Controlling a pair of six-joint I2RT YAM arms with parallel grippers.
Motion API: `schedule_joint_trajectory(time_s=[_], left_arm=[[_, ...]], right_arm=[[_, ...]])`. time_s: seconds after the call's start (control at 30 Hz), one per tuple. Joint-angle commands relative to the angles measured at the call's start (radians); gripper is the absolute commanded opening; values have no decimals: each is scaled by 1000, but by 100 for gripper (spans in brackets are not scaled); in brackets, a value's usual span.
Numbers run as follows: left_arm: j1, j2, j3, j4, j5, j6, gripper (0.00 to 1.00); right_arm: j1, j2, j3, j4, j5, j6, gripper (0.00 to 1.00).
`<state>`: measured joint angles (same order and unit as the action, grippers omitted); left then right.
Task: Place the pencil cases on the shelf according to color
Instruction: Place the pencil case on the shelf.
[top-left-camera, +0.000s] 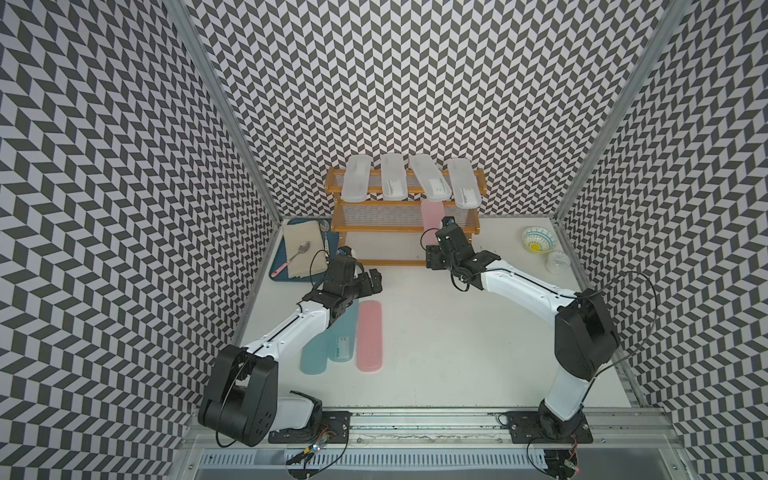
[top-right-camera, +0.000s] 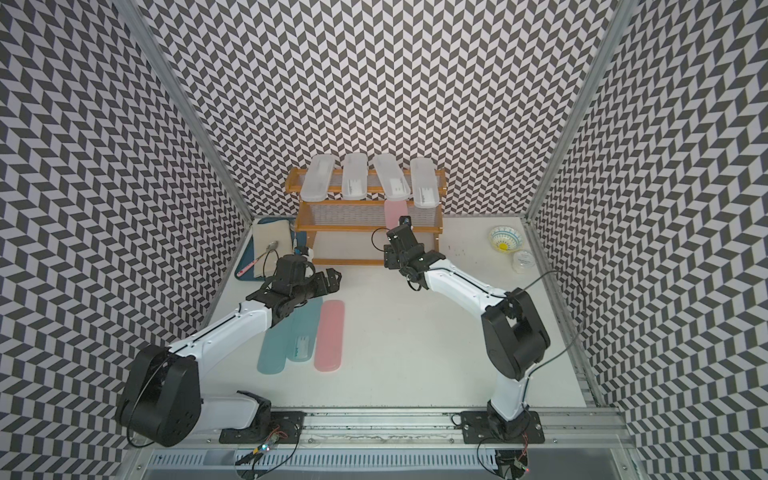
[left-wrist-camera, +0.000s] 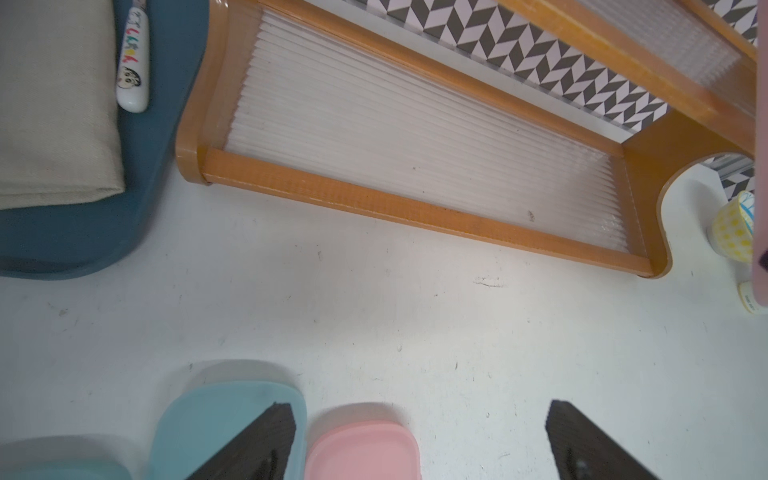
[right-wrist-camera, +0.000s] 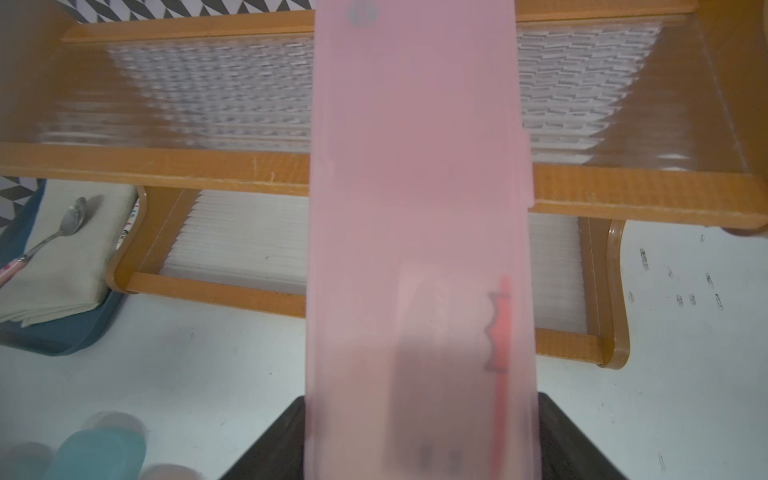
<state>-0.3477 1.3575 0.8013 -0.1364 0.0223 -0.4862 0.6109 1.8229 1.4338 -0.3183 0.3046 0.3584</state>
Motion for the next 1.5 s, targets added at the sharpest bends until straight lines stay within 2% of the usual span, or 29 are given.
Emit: schedule_joint_trajectory(time_s=[0.0,0.43,0.5,0.63,0.9,1.3,1.47], left_arm=[[-19,12,26,6,-6,26,100],[-61,16,12,6,-3,22,100],[-67,23,19,-2,-2,24,99],[-76,24,20,-4,-2,25,100],[-88,37,31,-9,7,31,100],[-89,10,48,-36,-39,33,100],[-90,-4,41,-37,-50,37,100]], right_arm=[[-10,37,67,20,28,-9,63],[-28,166,216,-7,7,11,65],[-27,179,237,-19,5,14,69],[-28,179,241,-22,7,21,83],[-28,158,241,-42,-5,34,90],[-28,23,142,-82,-59,21,90],[-27,-49,52,-67,-84,-4,80]])
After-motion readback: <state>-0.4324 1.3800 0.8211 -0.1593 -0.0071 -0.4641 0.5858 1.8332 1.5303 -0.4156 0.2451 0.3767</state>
